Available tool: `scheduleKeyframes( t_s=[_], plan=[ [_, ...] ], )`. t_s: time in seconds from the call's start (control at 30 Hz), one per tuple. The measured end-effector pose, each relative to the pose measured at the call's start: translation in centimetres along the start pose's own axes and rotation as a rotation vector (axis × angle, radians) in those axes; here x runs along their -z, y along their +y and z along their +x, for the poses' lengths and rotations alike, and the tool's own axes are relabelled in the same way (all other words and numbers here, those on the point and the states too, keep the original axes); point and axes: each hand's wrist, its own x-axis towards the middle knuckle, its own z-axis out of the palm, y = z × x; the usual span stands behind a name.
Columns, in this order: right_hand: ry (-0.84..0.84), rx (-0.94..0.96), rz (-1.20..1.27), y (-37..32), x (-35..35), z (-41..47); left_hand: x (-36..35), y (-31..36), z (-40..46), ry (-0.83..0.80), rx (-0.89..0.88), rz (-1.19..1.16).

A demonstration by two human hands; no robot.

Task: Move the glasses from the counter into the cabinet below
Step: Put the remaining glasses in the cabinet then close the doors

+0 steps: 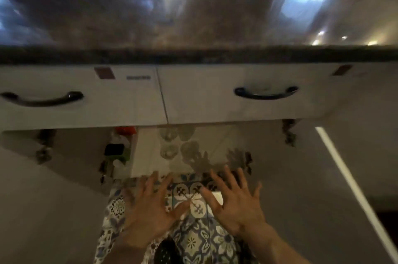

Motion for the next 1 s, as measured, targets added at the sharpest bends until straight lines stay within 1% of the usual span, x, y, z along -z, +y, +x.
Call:
scheduleKeyframes(
  t_s=[0.1, 0.23, 0.3, 0.5, 0.7, 0.9, 1.0],
  plan=[
    [-0.008, 0.012, -0.019, 0.8, 2.7, -4.1, 2.5, 1.1, -3.5, -0.027, 0.006, -0.035],
    [-0.009, 0.031, -0.007, 1.3, 5.1, -9.4, 5.9, 3.6, -8.8, -0.029, 0.024, 0.043],
    [0.006, 0.038, -0.006, 1.3, 6.1, -11.7, 7.4, 4.7, -11.2, -0.04, 0.011, 0.043],
    [0.101, 0.043, -0.014, 0.2, 7.1, -17.3, 9.9, 6.7, -17.0, 0.001, -0.05, 0.064],
    [0.083, 0.029, -0.029, -2.2, 7.0, -20.4, 11.4, 5.6, -20.1, -0.044, -0.093, 0.135],
    [0.124, 0.033, 0.031, -4.4, 6.9, -22.3, 12.6, 3.3, -20.9, -0.014, -0.081, 0.032],
    [0.17, 0.027, 0.22, -3.6, 7.5, -23.4, 13.3, 1.5, -21.9, -0.003, -0.016, -0.13]
  ],
)
